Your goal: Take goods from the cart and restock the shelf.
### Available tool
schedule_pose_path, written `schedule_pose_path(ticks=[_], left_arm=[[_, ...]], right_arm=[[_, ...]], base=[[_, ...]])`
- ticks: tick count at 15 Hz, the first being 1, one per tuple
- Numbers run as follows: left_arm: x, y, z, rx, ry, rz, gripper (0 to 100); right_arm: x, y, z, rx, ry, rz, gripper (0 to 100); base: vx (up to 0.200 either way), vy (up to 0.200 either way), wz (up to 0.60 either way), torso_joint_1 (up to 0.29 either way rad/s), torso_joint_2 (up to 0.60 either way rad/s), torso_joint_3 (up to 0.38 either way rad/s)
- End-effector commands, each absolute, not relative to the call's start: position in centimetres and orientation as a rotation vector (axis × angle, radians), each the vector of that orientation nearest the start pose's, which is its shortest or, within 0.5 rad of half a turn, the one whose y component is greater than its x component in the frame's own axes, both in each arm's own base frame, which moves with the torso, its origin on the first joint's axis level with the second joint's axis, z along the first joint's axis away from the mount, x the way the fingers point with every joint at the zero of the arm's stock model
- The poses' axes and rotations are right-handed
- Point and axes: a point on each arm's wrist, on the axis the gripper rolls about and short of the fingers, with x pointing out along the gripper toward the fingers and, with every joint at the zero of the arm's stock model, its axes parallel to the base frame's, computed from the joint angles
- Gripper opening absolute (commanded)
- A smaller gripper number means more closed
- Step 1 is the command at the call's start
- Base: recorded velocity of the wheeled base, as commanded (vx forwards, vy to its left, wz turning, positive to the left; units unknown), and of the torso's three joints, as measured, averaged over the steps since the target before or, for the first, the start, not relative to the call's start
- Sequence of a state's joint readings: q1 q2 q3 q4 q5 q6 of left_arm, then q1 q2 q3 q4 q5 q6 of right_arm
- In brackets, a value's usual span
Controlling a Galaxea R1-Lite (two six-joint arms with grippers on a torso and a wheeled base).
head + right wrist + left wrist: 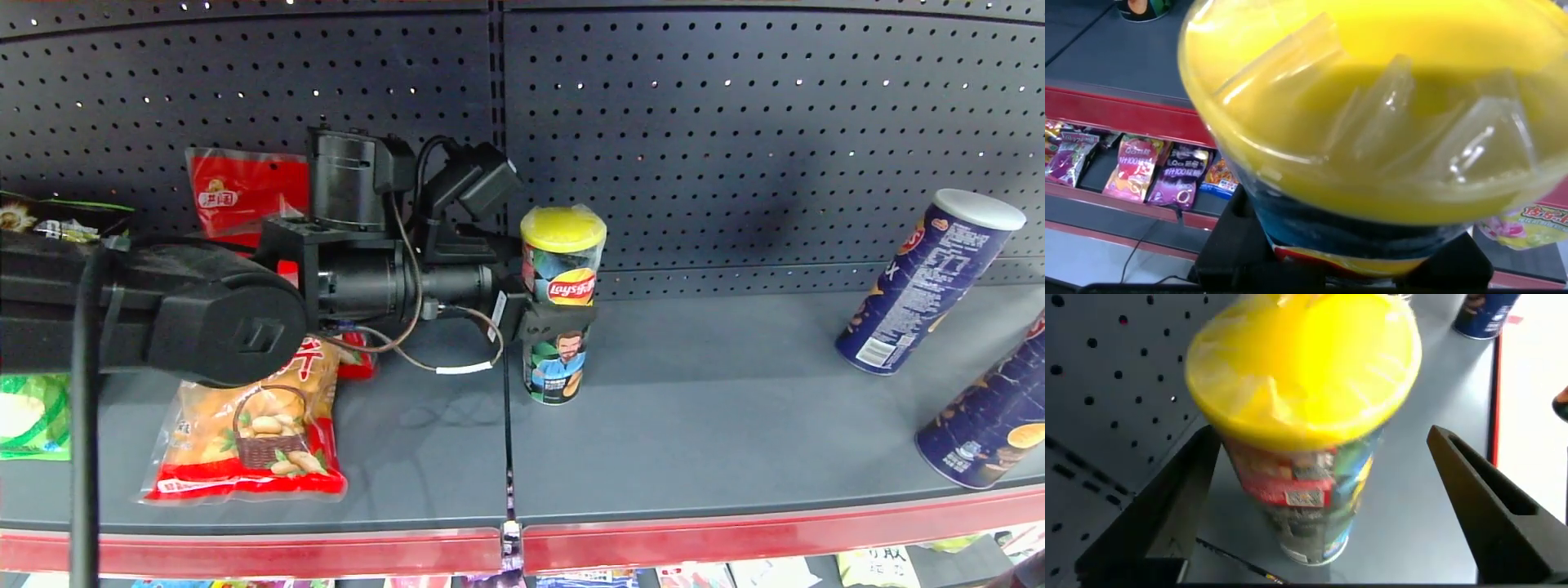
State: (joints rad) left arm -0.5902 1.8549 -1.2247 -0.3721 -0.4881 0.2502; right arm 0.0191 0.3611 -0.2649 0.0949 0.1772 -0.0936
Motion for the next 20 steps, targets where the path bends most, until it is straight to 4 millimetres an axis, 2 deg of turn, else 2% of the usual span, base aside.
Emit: schedule_pose_path(ticks=[1,7,8,12,14,17,18,20], left_arm=[[30.5,-21.8,21.9,0.239,0.133,-1.092,100],[31.2,-22.2,20.9,0.239,0.150,-1.106,100],[31.2,-22.2,20.9,0.238,0.154,-1.108,0],[30.9,-22.1,20.8,0.234,0.157,-1.128,0],[30.1,-21.7,21.0,0.230,0.157,-1.153,0],[27.4,-20.2,21.7,0.213,0.153,-1.253,0],[27.0,-20.1,21.7,0.212,0.154,-1.267,0],[24.8,-20.3,21.2,0.218,0.173,-1.319,0]], right_arm=[[0.1,0.4,14.5,-0.078,0.182,0.206,0],[0.0,0.4,14.4,-0.076,0.182,0.206,0],[0.1,0.4,14.4,-0.076,0.184,0.206,0],[0.1,0.4,14.4,-0.076,0.185,0.206,0],[0.1,0.4,14.4,-0.076,0.184,0.206,0],[0.0,0.4,14.4,-0.076,0.184,0.206,0],[0.0,0.4,14.4,-0.076,0.182,0.206,0],[0.1,0.4,14.5,-0.076,0.184,0.208,0]], base=[[0.000,0.000,0.00,0.000,0.00,0.000],[0.000,0.000,0.00,0.000,0.00,0.000],[0.000,0.000,0.00,0.000,0.00,0.000],[0.000,0.000,0.00,0.000,0.00,0.000],[0.000,0.000,0.00,0.000,0.00,0.000],[0.000,0.000,0.00,0.000,0.00,0.000],[0.000,0.000,0.00,0.000,0.00,0.000],[0.000,0.000,0.00,0.000,0.00,0.000]])
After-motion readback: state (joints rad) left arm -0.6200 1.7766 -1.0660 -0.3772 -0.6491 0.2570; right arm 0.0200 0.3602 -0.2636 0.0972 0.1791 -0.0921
